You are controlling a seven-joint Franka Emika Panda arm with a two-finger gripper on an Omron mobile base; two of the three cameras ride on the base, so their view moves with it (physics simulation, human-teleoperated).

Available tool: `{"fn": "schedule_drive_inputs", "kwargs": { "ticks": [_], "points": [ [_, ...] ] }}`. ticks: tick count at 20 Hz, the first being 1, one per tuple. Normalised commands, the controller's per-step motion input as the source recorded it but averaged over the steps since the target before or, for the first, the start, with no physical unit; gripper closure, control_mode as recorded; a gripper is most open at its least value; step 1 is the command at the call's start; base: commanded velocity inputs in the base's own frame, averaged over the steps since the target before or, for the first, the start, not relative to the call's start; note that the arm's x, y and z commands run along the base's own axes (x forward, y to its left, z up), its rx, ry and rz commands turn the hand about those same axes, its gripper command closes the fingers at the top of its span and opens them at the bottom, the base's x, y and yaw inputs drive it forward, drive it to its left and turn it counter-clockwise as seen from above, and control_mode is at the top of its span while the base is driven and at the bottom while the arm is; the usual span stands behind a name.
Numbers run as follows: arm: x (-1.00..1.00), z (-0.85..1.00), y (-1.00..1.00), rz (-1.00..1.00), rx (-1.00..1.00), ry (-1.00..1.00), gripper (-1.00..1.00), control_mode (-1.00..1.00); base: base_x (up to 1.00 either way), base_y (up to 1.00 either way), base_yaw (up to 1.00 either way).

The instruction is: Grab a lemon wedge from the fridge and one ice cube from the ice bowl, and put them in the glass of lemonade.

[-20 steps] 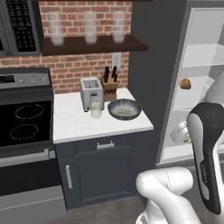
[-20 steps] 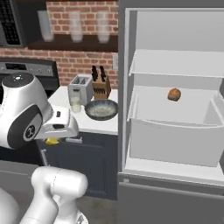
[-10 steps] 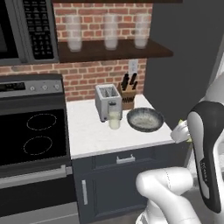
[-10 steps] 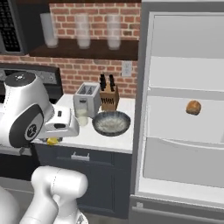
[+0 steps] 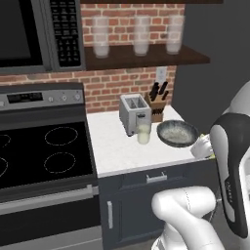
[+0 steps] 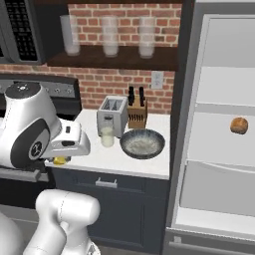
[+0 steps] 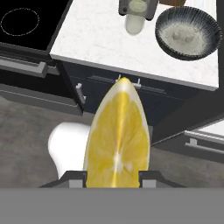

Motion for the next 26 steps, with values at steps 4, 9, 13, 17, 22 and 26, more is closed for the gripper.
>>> {"fn": "schedule_drive_inputs", "kwargs": {
  "ticks": [4,9,13,17,22,26],
  "points": [
    [0.00,0.00,0.00,0.00,0.00,0.00,1.00,1.00,0.43,0.18,0.00],
    [0.00,0.00,0.00,0.00,0.00,0.00,1.00,1.00,0.53,0.01,0.00],
    [0.00,0.00,0.00,0.00,0.00,0.00,1.00,1.00,0.55,0.00,0.00],
    [0.00,0.00,0.00,0.00,0.00,0.00,1.00,1.00,0.50,0.00,0.00],
    [0.00,0.00,0.00,0.00,0.00,0.00,1.00,1.00,0.19,0.00,0.00],
    [0.04,0.00,0.00,0.00,0.00,0.02,1.00,-1.00,0.10,0.00,0.00]
  ]
}}
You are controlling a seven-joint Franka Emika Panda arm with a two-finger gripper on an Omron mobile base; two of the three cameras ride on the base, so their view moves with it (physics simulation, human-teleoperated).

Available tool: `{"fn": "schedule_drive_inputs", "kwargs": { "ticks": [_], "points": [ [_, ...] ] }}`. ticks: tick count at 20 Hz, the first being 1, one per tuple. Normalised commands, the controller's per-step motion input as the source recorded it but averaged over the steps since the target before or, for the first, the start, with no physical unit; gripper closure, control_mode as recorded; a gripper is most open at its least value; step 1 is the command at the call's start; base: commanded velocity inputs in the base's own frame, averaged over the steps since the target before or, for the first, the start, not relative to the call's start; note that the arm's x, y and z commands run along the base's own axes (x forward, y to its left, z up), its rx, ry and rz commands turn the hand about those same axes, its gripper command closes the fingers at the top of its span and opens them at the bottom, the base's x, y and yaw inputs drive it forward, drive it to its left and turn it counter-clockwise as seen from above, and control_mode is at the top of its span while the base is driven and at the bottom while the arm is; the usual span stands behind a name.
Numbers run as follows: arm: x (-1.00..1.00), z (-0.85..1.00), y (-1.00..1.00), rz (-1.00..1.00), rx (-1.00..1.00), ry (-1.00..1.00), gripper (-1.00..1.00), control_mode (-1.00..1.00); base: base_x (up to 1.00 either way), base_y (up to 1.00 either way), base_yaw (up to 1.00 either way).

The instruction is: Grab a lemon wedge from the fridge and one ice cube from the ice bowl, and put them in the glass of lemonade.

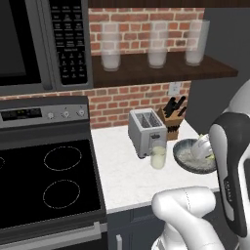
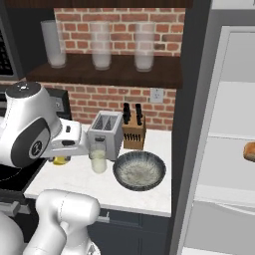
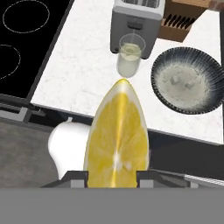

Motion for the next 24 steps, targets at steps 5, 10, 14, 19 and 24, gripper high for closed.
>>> {"fn": "schedule_drive_inputs", "kwargs": {
  "ticks": [5,10,14,19,24],
  "points": [
    [0.19,0.00,0.01,0.00,0.00,0.02,1.00,-1.00,0.00,0.00,0.00],
    [0.54,0.00,0.16,0.01,0.00,0.00,1.00,-1.00,0.00,0.00,0.00],
    [0.72,-0.14,0.06,0.00,0.00,0.00,1.00,-1.00,0.00,0.00,0.00],
    [0.75,-0.23,0.04,0.00,-0.02,0.00,1.00,-1.00,0.00,0.00,0.00],
    [0.43,-0.23,0.00,0.00,-0.06,0.02,1.00,-1.00,0.00,0.00,0.00]
  ]
}}
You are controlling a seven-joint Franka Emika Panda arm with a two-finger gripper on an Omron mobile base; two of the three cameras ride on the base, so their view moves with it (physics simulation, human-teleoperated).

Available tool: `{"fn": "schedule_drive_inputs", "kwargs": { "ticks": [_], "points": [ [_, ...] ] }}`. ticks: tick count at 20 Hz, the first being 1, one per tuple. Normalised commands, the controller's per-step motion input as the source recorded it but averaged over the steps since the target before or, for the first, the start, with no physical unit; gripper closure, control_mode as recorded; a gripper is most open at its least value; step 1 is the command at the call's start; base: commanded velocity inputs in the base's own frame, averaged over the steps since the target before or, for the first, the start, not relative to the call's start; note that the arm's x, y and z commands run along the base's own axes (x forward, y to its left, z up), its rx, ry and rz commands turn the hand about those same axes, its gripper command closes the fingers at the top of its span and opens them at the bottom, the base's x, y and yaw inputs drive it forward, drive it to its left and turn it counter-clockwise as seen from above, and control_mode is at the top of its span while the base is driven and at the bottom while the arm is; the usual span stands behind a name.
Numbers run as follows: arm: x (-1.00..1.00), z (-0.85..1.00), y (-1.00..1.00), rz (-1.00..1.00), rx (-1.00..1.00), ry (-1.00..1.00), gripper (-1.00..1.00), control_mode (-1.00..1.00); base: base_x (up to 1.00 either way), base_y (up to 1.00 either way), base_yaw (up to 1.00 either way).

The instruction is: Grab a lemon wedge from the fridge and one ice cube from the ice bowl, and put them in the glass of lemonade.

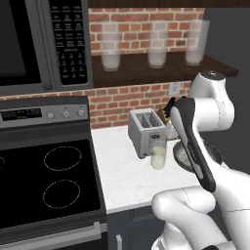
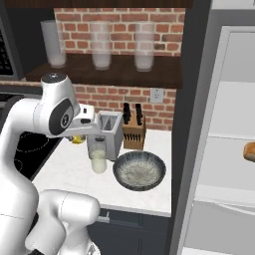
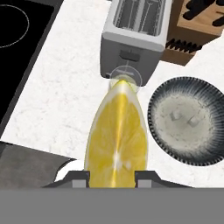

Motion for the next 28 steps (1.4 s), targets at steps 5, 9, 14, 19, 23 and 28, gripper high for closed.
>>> {"fn": "schedule_drive_inputs", "kwargs": {
  "ticks": [5,9,14,19,23,28],
  "points": [
    [0.13,-0.30,0.00,0.00,-0.06,0.02,1.00,-1.00,0.00,0.00,0.00],
    [0.03,-0.25,0.00,0.00,-0.04,0.00,1.00,-1.00,0.00,0.00,0.00],
    [0.01,-0.10,0.00,0.00,-0.02,0.00,1.00,-1.00,0.00,0.00,0.00],
    [0.08,0.01,-0.01,0.00,0.00,0.00,1.00,-1.00,0.00,0.00,0.00],
    [0.15,0.14,-0.02,-0.02,0.06,-0.01,1.00,-1.00,0.00,0.00,0.00],
    [0.19,0.02,0.00,0.00,0.08,0.00,1.00,-1.00,0.00,0.00,0.00]
  ]
}}
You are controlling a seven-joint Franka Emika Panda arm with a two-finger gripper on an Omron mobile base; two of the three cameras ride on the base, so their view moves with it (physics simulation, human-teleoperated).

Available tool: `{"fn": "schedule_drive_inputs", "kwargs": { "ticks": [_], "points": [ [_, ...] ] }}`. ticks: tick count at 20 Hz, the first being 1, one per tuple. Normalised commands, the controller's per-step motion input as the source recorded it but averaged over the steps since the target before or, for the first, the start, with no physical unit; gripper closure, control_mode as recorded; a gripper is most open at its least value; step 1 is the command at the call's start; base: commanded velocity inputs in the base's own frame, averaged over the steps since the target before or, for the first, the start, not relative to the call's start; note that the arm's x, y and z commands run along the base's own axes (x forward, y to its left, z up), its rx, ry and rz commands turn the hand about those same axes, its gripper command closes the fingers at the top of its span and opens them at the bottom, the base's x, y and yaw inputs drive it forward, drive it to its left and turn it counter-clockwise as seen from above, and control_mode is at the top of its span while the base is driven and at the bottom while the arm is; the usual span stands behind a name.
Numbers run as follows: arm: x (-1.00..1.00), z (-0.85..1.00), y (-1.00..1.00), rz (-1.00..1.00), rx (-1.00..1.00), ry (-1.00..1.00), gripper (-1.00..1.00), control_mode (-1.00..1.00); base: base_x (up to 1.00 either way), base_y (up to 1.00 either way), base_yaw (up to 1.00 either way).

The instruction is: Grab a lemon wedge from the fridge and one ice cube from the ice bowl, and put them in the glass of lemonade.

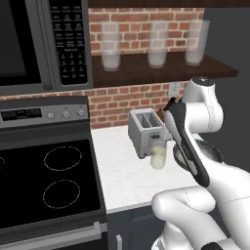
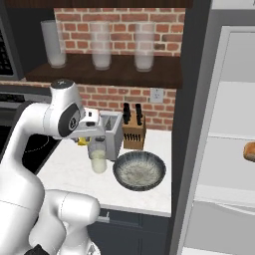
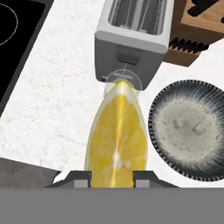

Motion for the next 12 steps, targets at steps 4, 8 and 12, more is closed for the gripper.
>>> {"fn": "schedule_drive_inputs", "kwargs": {
  "ticks": [4,8,12],
  "points": [
    [0.01,-0.01,0.00,0.00,0.02,0.00,1.00,-1.00,0.00,0.00,0.00],
    [0.04,-0.04,0.00,0.00,0.00,0.01,1.00,-1.00,0.00,0.00,0.00],
    [0.15,-0.09,0.00,0.00,0.00,0.01,1.00,-1.00,0.00,0.00,0.00]
  ]
}}
